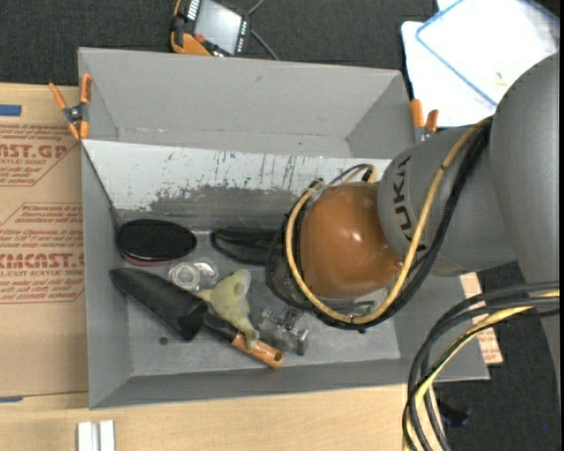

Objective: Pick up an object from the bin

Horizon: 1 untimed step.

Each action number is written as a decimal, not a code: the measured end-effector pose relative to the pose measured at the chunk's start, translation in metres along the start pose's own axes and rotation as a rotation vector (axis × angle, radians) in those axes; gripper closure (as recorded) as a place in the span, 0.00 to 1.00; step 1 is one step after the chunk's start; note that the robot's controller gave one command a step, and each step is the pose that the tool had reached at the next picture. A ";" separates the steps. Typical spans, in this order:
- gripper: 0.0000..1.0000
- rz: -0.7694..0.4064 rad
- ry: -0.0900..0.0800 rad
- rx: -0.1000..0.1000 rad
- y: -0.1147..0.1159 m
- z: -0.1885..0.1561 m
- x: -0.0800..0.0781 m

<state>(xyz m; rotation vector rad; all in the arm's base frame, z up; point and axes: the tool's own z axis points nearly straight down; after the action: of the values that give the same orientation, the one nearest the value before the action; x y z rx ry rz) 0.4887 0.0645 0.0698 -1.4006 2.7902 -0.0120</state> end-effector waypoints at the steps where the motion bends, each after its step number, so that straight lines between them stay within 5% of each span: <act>1: 1.00 -0.007 -0.002 0.000 0.004 -0.026 -0.010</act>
Offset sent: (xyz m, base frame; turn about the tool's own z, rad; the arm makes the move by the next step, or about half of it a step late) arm 0.0036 0.0143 0.0236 -0.0184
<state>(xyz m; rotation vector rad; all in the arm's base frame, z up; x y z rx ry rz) 0.4912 0.0747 0.0954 -1.4098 2.7831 -0.0105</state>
